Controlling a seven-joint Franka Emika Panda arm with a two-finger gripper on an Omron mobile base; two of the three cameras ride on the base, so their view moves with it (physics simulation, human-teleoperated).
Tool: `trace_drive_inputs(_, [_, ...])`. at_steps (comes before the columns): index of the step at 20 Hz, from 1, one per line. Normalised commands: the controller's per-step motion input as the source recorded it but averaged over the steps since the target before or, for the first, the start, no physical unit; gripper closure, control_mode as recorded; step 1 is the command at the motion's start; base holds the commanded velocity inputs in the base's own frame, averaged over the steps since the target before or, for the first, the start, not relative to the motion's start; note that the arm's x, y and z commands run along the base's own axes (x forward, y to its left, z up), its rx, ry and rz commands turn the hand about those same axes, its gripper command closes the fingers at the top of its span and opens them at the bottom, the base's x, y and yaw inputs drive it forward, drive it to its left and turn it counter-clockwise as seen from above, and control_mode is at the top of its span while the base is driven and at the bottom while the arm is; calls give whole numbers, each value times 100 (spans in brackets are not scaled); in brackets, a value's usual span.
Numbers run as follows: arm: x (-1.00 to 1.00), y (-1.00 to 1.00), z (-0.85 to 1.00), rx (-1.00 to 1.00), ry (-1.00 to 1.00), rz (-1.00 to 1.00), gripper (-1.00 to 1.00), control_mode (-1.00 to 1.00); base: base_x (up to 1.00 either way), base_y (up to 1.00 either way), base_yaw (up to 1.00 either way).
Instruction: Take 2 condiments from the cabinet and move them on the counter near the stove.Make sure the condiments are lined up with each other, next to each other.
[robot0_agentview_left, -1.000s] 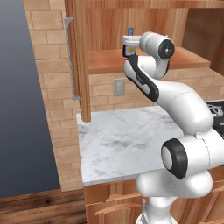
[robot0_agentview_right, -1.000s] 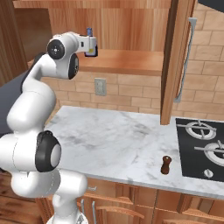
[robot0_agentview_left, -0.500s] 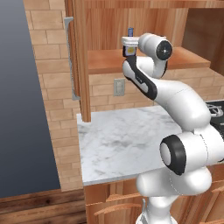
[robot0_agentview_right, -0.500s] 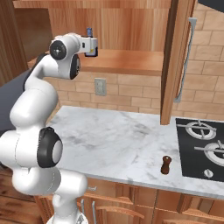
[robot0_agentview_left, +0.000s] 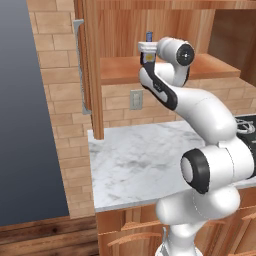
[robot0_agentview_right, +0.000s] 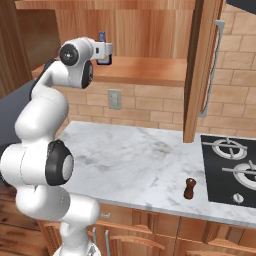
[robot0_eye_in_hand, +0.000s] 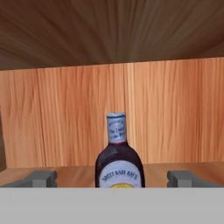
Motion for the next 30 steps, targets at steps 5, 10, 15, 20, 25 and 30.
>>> trace_drive_inputs(5, [14,0,1,0,4,0,-100,-100,0,0,0])
trace_drive_inputs(10, [2,0,8,0,1,0,-100,-100,0,0,0])
trace_drive_inputs(15, [7,0,1,0,1,0,-100,-100,0,0,0])
trace_drive_inputs(20, [18,0,0,0,0,0,-100,-100,0,0,0])
trace_drive_inputs(25, [14,0,0,0,0,0,-100,-100,0,0,0])
trace_drive_inputs(30, [12,0,0,0,0,0,-100,-100,0,0,0])
